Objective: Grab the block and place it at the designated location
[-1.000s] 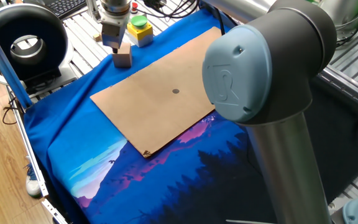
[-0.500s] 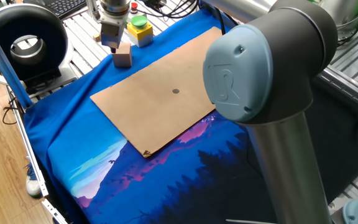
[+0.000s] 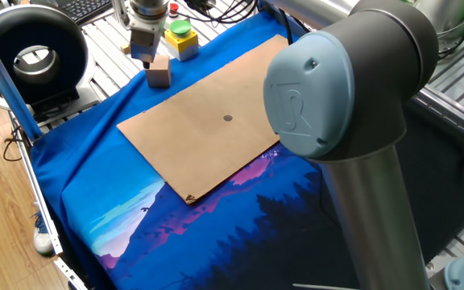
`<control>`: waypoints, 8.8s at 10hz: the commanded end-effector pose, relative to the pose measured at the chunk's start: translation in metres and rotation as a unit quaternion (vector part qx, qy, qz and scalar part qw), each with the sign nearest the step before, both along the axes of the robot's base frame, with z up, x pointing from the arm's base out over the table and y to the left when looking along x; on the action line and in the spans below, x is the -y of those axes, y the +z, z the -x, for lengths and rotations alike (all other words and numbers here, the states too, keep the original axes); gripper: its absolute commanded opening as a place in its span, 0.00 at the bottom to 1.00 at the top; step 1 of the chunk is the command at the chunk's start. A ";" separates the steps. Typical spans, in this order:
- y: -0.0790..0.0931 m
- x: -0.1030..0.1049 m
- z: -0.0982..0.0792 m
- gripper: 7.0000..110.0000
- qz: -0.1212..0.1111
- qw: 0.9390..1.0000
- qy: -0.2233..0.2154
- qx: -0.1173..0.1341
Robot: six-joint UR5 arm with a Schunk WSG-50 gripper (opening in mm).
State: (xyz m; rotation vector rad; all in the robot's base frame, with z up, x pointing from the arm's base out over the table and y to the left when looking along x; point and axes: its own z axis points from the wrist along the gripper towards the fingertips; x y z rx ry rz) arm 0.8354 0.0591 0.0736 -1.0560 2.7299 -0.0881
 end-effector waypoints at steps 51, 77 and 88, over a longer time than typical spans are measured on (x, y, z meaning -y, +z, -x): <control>-0.035 0.010 -0.020 0.97 0.022 0.997 0.065 -0.045; -0.042 0.025 -0.011 0.15 0.029 0.999 0.014 -0.031; -0.060 -0.016 -0.008 0.15 0.011 0.998 0.059 -0.035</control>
